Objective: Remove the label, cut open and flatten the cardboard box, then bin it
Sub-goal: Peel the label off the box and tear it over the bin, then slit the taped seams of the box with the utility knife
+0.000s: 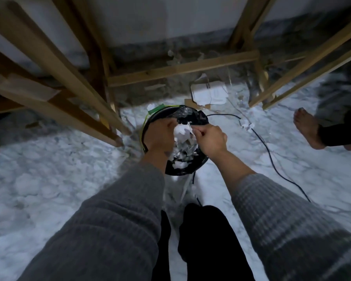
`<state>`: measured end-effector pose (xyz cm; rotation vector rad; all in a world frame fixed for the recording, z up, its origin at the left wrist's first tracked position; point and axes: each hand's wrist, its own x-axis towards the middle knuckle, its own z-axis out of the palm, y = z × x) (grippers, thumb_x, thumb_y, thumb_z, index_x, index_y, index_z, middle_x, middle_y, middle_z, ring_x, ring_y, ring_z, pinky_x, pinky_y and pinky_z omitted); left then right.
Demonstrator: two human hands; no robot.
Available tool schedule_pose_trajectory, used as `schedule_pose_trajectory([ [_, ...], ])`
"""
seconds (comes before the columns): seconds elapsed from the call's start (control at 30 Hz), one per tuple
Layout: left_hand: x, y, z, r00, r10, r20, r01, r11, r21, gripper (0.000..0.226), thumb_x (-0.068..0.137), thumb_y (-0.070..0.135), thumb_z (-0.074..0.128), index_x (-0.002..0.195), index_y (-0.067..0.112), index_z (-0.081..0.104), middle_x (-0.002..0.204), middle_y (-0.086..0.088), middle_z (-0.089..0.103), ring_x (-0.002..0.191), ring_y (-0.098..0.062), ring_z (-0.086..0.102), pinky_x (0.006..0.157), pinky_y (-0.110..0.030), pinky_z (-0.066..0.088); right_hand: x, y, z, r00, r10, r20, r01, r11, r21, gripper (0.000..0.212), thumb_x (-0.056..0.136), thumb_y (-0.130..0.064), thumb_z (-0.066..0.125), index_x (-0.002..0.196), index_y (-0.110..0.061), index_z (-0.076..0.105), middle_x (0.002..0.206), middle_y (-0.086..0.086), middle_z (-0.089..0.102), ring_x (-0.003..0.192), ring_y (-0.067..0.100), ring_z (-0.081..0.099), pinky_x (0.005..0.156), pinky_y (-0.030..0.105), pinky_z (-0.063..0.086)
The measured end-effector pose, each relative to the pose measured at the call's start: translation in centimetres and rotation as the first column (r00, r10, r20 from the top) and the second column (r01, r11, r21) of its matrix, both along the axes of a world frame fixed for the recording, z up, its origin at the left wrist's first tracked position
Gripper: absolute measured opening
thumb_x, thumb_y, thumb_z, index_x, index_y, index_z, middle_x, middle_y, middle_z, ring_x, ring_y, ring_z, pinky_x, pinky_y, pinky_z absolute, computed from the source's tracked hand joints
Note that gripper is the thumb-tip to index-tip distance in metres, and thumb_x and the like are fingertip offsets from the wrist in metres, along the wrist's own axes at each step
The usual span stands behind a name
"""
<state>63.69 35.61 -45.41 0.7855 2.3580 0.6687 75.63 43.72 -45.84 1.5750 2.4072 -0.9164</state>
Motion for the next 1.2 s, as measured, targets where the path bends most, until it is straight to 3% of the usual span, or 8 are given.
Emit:
schedule_pose_trajectory([
  [0.17,-0.8,-0.9,0.1,0.995,-0.080,0.064,0.088,0.987,-0.132,0.029,0.100,0.026,0.046,0.122,0.024,0.065,0.123,-0.003,0.066,0.110,-0.024,0.061,0.086,-0.033,0.051,-0.4,-0.3,0.9,0.988,0.053,0.142,-0.039,0.994,-0.103,0.028,0.096,-0.028,0.045,0.115,-0.032,0.065,0.123,-0.001,0.064,0.119,0.026,0.052,0.096,0.035,0.034],
  [0.37,-2.8,-2.9,13.4,0.986,-0.036,0.162,0.064,0.983,-0.171,0.026,0.097,0.021,0.045,0.109,0.028,0.067,0.122,0.001,0.063,0.110,-0.022,0.059,0.093,-0.034,0.050,-2.9,-0.8,14.9,0.955,0.203,0.218,-0.169,0.972,-0.165,0.027,0.094,-0.023,0.041,0.103,-0.033,0.065,0.108,0.005,0.064,0.108,0.029,0.054,0.085,0.036,0.029],
  [0.5,-4.2,-4.5,23.4,0.990,-0.003,0.140,0.024,0.989,-0.147,0.025,0.090,0.016,0.043,0.075,0.023,0.061,0.107,-0.004,0.069,0.098,-0.027,0.061,0.087,-0.038,0.052,-5.5,-1.7,25.4,0.948,0.289,0.136,-0.272,0.953,-0.132,0.023,0.096,-0.029,0.042,0.087,-0.026,0.063,0.095,0.008,0.062,0.102,0.032,0.057,0.087,0.039,0.038],
  [0.67,-7.0,-8.2,32.3,0.988,0.143,0.058,-0.138,0.987,-0.080,0.018,0.091,0.022,0.049,0.088,0.031,0.064,0.106,0.002,0.068,0.099,-0.022,0.063,0.090,-0.036,0.053,-9.9,-4.9,34.3,0.912,0.408,0.031,-0.408,0.913,-0.028,0.023,0.092,-0.026,0.048,0.102,-0.025,0.069,0.114,0.005,0.068,0.110,0.028,0.059,0.098,0.042,0.045],
  [0.87,-13.0,-14.5,37.8,0.977,0.208,0.043,-0.207,0.978,-0.023,0.021,0.094,0.024,0.048,0.090,0.029,0.068,0.107,-0.001,0.068,0.100,-0.024,0.063,0.093,-0.039,0.052,-17.2,-10.0,39.5,0.847,0.530,-0.039,-0.528,0.848,0.050,0.028,0.094,-0.023,0.047,0.111,-0.014,0.068,0.118,0.013,0.066,0.111,0.031,0.059,0.093,0.035,0.048],
  [0.97,-17.6,-18.2,39.1,0.968,0.249,0.025,-0.250,0.968,0.031,0.021,0.093,0.022,0.052,0.100,0.027,0.071,0.113,-0.001,0.068,0.105,-0.023,0.061,0.094,-0.033,0.049,-22.2,-13.2,41.4,0.856,0.505,-0.113,-0.501,0.863,0.058,0.029,0.092,-0.021,0.049,0.114,-0.015,0.068,0.120,0.011,0.065,0.112,0.028,0.057,0.091,0.029,0.044],
  [1.07,-23.1,-22.1,40.3,0.954,0.293,0.063,-0.299,0.945,0.133,0.017,0.092,0.016,0.055,0.094,0.025,0.070,0.109,-0.003,0.070,0.102,-0.021,0.063,0.088,-0.026,0.047,-27.3,-16.6,42.9,0.860,0.464,-0.214,-0.465,0.884,0.045,0.028,0.092,-0.020,0.050,0.113,-0.016,0.068,0.118,0.009,0.066,0.110,0.026,0.058,0.085,0.024,0.042],
  [1.2,-30.2,-27.3,42.2,0.912,0.408,0.042,-0.401,0.864,0.306,0.018,0.094,0.015,0.055,0.097,0.023,0.070,0.109,-0.001,0.070,0.102,-0.016,0.062,0.086,-0.022,0.045,-33.5,-20.6,43.6,0.863,0.338,-0.376,-0.377,0.926,-0.033,0.025,0.094,-0.018,0.051,0.111,-0.017,0.069,0.113,0.005,0.068,0.105,0.022,0.061,0.087,0.028,0.045],
])
